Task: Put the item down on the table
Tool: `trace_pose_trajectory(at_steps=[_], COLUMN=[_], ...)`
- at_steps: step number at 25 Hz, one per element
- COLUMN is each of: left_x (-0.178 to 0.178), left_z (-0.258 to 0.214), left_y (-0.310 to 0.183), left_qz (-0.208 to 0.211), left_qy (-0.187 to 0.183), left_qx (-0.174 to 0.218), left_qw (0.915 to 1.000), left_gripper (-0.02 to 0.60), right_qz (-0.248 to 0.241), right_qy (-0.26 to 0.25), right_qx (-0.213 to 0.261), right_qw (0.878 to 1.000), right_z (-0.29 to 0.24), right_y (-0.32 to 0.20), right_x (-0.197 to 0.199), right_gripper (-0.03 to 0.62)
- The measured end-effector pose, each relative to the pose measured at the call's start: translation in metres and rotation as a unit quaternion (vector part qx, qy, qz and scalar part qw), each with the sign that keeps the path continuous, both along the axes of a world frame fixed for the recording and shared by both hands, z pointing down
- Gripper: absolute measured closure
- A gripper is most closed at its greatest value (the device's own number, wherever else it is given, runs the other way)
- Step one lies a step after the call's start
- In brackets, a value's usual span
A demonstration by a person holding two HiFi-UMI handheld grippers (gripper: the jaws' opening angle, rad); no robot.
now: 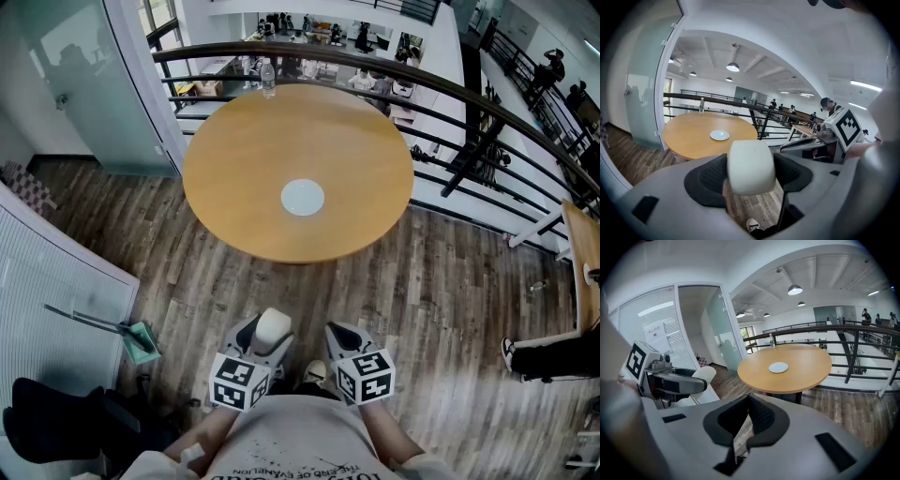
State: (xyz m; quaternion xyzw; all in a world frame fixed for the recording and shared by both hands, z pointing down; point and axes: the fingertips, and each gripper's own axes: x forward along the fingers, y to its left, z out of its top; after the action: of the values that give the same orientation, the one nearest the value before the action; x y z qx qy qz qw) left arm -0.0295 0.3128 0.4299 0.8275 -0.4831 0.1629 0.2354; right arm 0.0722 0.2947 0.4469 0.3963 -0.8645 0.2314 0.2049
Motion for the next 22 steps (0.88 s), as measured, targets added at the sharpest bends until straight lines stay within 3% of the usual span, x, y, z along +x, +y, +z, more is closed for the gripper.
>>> trace_pose_trajectory(at_steps=[9,22], left_x=[-0.003,-0.021], left_z=[0.002,-0.003], left_y=[0.0,0.001], left_qz=[0.002,0.023], left_qy=[-0.003,-0.001], left_qx=[-0.001,0.007], left_qw=[1.0,0.9997], left_gripper=[0.261,0.261], right_qz=[-0.006,0.03], right_qy=[0.003,-0.011], right_qx=[-0.001,-0.003], right_qw=[1.0,0.999], right_z=[0.001,-0.001], right_y=[0.002,0.003], right_x=[-0.006,-0.018], right_gripper=[0.569,0.568])
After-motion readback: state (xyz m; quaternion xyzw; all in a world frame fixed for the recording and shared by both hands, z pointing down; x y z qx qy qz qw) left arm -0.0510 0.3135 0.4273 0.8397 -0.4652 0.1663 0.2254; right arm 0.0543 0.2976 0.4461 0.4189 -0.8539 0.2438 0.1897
